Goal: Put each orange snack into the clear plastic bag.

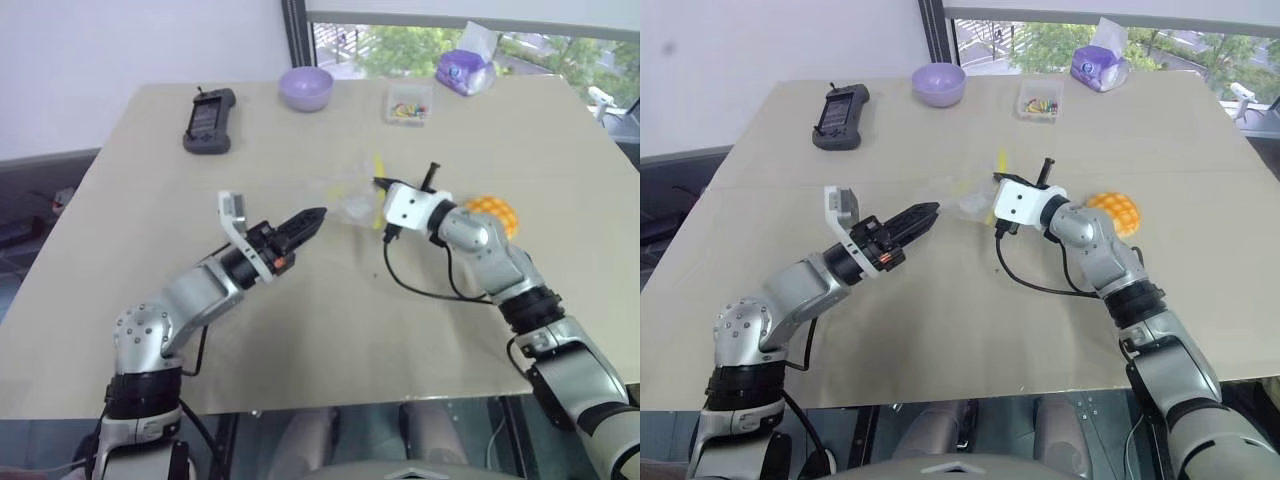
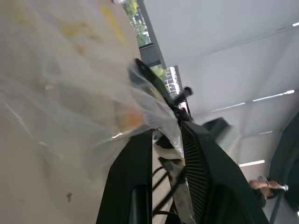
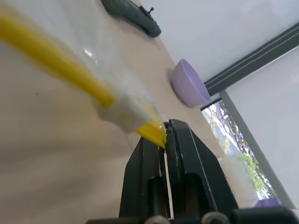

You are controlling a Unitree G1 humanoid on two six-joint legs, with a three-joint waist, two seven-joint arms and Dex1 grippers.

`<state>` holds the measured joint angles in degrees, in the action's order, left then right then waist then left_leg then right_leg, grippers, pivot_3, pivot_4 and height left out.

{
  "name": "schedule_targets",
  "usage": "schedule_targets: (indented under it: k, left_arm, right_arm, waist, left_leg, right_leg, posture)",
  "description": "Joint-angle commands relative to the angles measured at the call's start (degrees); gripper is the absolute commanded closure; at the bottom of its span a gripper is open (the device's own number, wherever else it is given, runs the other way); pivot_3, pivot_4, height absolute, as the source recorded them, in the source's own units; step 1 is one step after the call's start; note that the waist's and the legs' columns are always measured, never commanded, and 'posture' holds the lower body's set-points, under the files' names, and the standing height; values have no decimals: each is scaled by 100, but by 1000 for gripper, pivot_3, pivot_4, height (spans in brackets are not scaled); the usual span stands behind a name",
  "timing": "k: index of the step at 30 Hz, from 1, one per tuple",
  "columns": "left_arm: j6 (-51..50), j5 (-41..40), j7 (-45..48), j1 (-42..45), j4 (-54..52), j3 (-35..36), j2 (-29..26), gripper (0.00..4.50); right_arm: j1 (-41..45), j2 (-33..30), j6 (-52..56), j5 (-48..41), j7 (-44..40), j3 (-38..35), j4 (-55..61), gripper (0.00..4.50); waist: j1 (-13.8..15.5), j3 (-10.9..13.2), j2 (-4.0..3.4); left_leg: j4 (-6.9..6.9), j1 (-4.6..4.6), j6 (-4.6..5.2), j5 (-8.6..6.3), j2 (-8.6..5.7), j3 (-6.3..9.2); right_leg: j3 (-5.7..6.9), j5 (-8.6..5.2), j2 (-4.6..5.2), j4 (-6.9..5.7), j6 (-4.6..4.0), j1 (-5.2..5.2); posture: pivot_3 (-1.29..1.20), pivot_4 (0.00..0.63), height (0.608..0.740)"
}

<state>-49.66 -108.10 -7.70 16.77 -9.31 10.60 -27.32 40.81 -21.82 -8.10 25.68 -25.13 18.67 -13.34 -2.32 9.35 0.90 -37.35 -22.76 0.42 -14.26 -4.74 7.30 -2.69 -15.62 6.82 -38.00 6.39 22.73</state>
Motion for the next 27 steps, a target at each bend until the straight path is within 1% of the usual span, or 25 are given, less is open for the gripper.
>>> schedule_targets:
  k: [1,4,5,9,13,14,15,17,18,19,20,21,23,25,27]
  left_arm:
    - [-19,40,109,95,-96,-32,45,3479]
    - [-60,84,138,89,-119,-49,50,3479]
    - [-68,92,145,90,-117,-46,49,3479]
    - [-59,200,157,119,-41,-12,49,3479]
    - [-117,222,166,134,9,-53,81,3479]
    - [-135,219,168,146,22,-69,91,3479]
    - [-150,222,169,156,35,-80,101,3479]
    - [-163,170,129,165,61,-92,131,3479]
    - [-175,98,106,163,68,-105,148,3479]
    - [-208,-34,108,135,-4,-148,168,3479]
    - [-244,-170,111,108,-77,-193,178,3479]
    - [-293,-292,128,89,-136,-241,174,3479]
    - [-371,-445,154,78,-207,-322,159,3479]
    - [-412,-486,176,74,-250,-348,175,3479]
    - [-426,-490,113,25,-298,-340,215,3479]
  right_arm:
    - [-132,-92,656,399,24,-88,710,4472]
    - [-313,-66,1593,943,113,-147,1216,4472]
    - [-357,-75,1748,1045,106,-154,1358,4472]
    - [-732,-42,2365,1122,-246,-158,2227,4472]
    - [-937,89,3128,1331,-431,-169,2751,4472]
    - [-959,128,3286,1384,-472,-156,2859,4039]
    - [-971,150,3392,1426,-508,-129,2940,3899]
    - [-969,178,3538,1506,-566,-57,3035,3329]
    - [-963,199,3601,1540,-574,-28,3054,2716]
    - [-952,233,3649,1580,-549,6,3025,2459]
    - [-941,265,3682,1612,-521,34,2984,2029]
    - [-923,305,3688,1633,-462,59,2916,1442]
    - [-883,368,3681,1642,-372,107,2791,1001]
    - [-845,419,3654,1631,-316,128,2710,111]
    - [-768,498,3594,1607,-223,137,2586,40]
  waist:
    - [6,0,0]
    - [13,0,0]
    - [12,0,0]
    - [11,0,0]
    - [14,0,0]
    - [15,0,0]
    - [17,0,0]
    - [21,0,0]
    - [24,0,0]
    - [24,0,0]
    - [25,0,0]
    - [23,0,0]
    - [20,0,0]
    - [22,0,0]
    - [20,0,0]
  left_leg:
    - [0,0,0,0,0,0]
    - [0,0,0,0,0,0]
    - [0,-1,0,0,0,0]
    - [2,-2,0,0,1,-1]
    - [3,-4,0,0,0,-3]
    - [3,-4,0,0,0,-2]
    - [3,-4,0,0,0,-1]
    - [3,-4,0,0,1,0]
    - [3,-4,0,0,1,-1]
    - [3,-4,0,0,0,-1]
    - [3,-4,0,0,0,-1]
    - [4,-4,0,0,0,-1]
    - [4,-4,0,0,1,-1]
    - [4,-4,0,0,1,-1]
    - [4,-4,0,0,1,-2]
  right_leg:
    - [0,0,1,0,0,0]
    - [0,0,1,0,0,0]
    - [0,0,1,0,0,1]
    - [-1,0,1,-1,-1,4]
    - [-2,0,3,1,-1,5]
    - [-2,0,3,0,0,5]
    - [-1,0,3,-1,-1,5]
    - [0,0,3,0,-1,5]
    - [0,0,3,0,-1,5]
    - [-1,0,4,1,-1,5]
    - [0,0,4,1,-1,5]
    - [-1,0,4,1,-1,5]
    - [-1,0,4,1,-1,6]
    - [-1,0,4,0,-1,6]
    - [-1,0,4,0,-1,6]
  posture:
    - [0,150,740]
    - [0,150,740]
    - [0,150,740]
    - [0,150,740]
    - [0,150,740]
    - [0,150,740]
    - [0,150,740]
    - [0,150,740]
    - [0,150,740]
    - [0,150,740]
    - [0,150,740]
    - [0,150,740]
    - [0,150,740]
    - [0,150,740]
    - [0,150,740]
